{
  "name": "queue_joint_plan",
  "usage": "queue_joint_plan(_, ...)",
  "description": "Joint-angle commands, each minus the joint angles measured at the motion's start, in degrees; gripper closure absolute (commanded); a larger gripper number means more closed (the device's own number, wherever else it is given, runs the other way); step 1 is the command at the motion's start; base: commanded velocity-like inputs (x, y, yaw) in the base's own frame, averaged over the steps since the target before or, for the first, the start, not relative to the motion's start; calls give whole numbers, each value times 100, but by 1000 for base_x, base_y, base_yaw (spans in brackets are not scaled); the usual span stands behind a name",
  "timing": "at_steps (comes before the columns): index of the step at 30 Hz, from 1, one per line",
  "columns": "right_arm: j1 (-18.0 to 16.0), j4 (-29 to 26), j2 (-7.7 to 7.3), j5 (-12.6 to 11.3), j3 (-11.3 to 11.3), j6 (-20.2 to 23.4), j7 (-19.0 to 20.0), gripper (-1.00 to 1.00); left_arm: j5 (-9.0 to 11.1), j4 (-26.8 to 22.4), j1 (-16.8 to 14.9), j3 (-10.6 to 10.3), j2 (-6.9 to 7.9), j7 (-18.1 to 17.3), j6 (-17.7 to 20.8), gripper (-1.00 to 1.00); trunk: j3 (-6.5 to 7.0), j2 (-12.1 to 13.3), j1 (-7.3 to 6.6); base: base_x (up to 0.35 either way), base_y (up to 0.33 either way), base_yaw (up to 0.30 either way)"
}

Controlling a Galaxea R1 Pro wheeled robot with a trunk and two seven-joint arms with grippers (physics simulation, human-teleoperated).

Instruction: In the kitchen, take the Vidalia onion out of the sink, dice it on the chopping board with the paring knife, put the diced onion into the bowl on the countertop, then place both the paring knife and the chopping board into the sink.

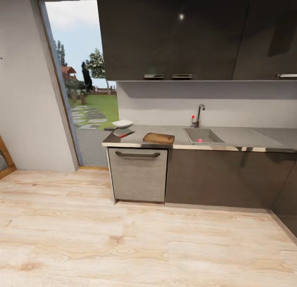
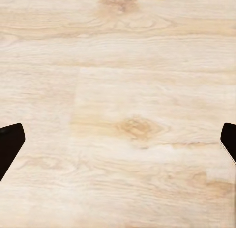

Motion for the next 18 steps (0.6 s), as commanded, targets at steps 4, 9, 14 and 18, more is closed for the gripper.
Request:
queue_joint_plan(4, -3, 4, 1, 4, 2, -17, -20, -100, 0, -7, 1, 5, 5, 2, -9, -100, -5, -2, 2, 262, -207, 255)
queue_joint_plan(9, -1, 4, 1, 4, 2, -17, -14, -100, 0, -3, 1, 5, 5, 2, -9, -100, -5, -2, 2, 289, -134, 204)
queue_joint_plan(14, -2, 4, 1, 4, 2, -17, -11, -100, 0, -1, 1, 5, 6, 2, -9, -100, -5, -2, 2, 315, -22, 49)
queue_joint_plan(18, -3, 4, 1, 4, 2, -17, -11, -100, 0, -1, 1, 5, 7, 2, -9, -100, -5, -2, 2, 323, -4, 7)
